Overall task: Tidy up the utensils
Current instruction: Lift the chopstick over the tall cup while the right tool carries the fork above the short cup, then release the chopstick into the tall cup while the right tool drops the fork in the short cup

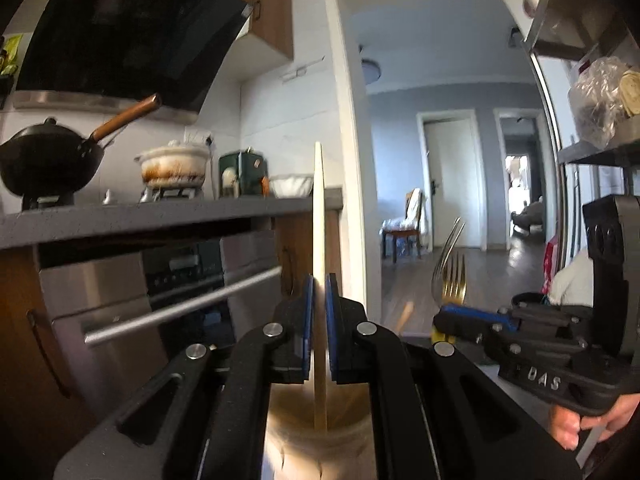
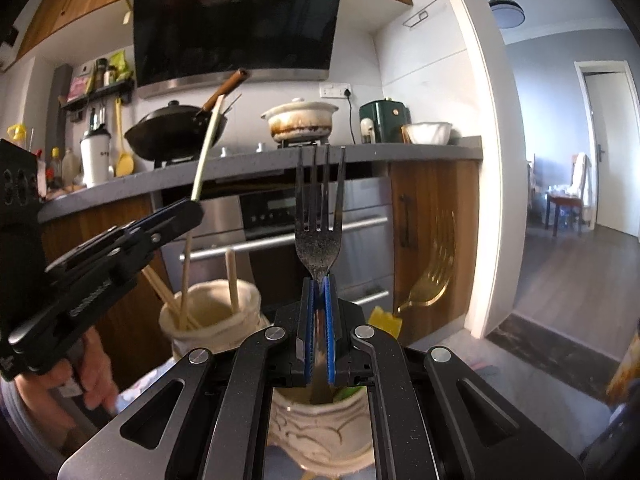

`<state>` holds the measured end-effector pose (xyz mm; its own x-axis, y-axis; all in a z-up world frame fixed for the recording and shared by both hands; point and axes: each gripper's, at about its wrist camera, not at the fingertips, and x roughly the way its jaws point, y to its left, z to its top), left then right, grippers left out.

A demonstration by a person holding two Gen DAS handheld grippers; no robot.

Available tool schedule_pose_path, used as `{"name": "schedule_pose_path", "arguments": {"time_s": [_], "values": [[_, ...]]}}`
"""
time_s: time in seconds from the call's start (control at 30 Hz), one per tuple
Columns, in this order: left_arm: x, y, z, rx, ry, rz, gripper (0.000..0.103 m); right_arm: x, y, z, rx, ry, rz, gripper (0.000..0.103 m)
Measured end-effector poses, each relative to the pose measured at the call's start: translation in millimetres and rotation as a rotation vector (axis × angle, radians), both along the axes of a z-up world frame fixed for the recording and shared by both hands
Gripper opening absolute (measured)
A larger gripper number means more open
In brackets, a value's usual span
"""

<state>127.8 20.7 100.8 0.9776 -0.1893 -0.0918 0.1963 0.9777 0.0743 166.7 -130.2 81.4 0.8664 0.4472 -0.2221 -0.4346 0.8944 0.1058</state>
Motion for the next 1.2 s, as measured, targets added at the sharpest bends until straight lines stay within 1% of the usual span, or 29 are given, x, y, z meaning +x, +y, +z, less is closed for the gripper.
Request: {"name": "schedule_pose_path", "arguments": {"time_s": [0.13, 0.27, 0.57, 0.83, 0.9, 0.97, 1.03, 1.1, 1.2], "values": [[-5.2, 6.1, -12.4, -0.02, 0.085, 0.026, 0.006, -1.2, -0.9, -8.9, 0.0, 0.033, -0.005, 0.006], [-1.2, 12.0, -22.1, -0.05, 0.13, 0.027, 0.006, 0.2, -0.3, -16.7, -0.005, 0.055, -0.005, 0.006], [2.8, 12.8, -31.8, -0.053, 0.158, 0.013, 0.006, 4.9, 1.3, -26.2, -0.008, 0.095, 0.005, 0.006], [-0.9, 10.8, -30.5, -0.052, 0.153, 0.007, 0.007, 6.4, -0.3, -28.0, 0.002, 0.101, 0.002, 0.006], [-2.3, 9.6, -30.3, -0.047, 0.15, 0.006, 0.01, 6.2, -1.6, -27.8, 0.003, 0.099, -0.006, 0.006], [-5.5, 9.1, -30.1, -0.039, 0.141, 0.018, 0.024, 5.8, -3.1, -27.0, 0.002, 0.096, -0.019, 0.007], [-9.8, 9.2, -28.8, -0.032, 0.127, 0.02, 0.026, 5.2, -3.9, -27.0, 0.004, 0.094, -0.018, 0.011], [-12.2, 9.1, -27.3, -0.027, 0.121, 0.02, 0.027, 5.5, -4.0, -28.1, 0.001, 0.098, -0.017, 0.011], [-13.2, 10.6, -25.9, -0.033, 0.117, 0.023, 0.032, 5.5, -3.8, -27.8, 0.003, 0.1, -0.018, 0.016]]}}
